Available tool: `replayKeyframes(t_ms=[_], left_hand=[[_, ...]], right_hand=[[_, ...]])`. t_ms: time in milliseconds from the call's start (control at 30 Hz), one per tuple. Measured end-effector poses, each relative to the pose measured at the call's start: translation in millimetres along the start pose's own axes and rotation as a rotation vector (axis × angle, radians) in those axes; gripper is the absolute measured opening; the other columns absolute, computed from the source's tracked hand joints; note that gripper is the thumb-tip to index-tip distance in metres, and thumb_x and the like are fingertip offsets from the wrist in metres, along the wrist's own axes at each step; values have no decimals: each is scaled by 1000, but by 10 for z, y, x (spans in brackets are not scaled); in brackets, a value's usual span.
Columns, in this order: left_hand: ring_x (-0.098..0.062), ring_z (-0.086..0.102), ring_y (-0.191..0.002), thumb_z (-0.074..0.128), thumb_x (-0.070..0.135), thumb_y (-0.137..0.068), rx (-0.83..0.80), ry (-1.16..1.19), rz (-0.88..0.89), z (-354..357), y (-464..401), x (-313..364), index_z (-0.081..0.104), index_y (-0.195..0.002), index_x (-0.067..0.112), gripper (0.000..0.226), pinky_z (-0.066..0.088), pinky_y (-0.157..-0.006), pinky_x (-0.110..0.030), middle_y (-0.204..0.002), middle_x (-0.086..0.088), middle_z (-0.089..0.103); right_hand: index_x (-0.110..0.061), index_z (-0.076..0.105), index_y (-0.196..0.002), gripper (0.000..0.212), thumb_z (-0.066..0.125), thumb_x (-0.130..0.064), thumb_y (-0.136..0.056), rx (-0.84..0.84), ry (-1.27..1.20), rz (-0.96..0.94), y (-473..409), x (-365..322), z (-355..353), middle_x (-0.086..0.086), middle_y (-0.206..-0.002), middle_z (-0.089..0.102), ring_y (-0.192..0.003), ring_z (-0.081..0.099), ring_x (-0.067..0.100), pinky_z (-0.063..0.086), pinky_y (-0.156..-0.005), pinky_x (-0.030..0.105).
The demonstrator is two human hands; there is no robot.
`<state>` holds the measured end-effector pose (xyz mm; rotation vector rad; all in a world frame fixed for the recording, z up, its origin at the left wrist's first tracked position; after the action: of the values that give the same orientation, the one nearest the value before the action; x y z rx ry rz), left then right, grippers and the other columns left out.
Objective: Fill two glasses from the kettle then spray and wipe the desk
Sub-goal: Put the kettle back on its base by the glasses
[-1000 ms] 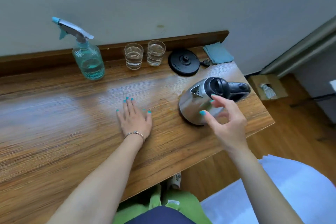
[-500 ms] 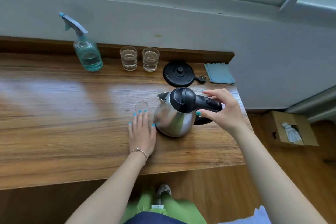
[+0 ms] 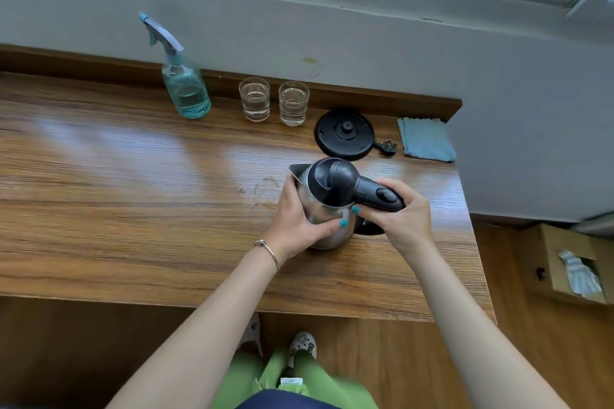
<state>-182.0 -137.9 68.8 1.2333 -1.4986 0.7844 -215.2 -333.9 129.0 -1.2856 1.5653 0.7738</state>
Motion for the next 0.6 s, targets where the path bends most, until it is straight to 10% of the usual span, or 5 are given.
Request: replayKeyframes(t_ms=[267, 433, 600], left_hand=[[-9, 43, -133, 87, 62, -55, 34, 86, 84, -18, -140, 74, 23, -142, 31, 112, 42, -109, -40, -142, 9, 46], [-8, 25, -145, 87, 54, -61, 50, 93, 188, -39, -349, 256, -14, -146, 52, 132, 31, -115, -28, -158, 1, 24], [-5, 30, -142, 86, 53, -62, 57, 63, 292, -49, -688, 440, 10, -147, 54, 113, 29, -111, -15, -153, 20, 28]], right_hand=[[-32, 71, -88, 49, 92, -10, -50, 75, -52, 65, -106, -126, -9, -19, -85, 74, -83, 68, -8, 52, -74, 9], [-30, 70, -90, 48, 91, -11, -51, 144, -67, 34, -250, -282, -78, -22, -87, 74, -85, 69, -6, 52, -72, 8], [-24, 70, -91, 48, 91, -1, -55, 146, -43, 26, -569, -370, -179, -15, -84, 72, -83, 68, -8, 52, -71, 8]])
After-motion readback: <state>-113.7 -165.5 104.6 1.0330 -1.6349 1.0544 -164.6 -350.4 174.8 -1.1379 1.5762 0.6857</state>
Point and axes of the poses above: each hand's wrist, its own y-axis away from the middle knuckle, its own z-axis out of the palm, x = y × z, the point moved 2 cm from there along -y, towards the middle knuckle
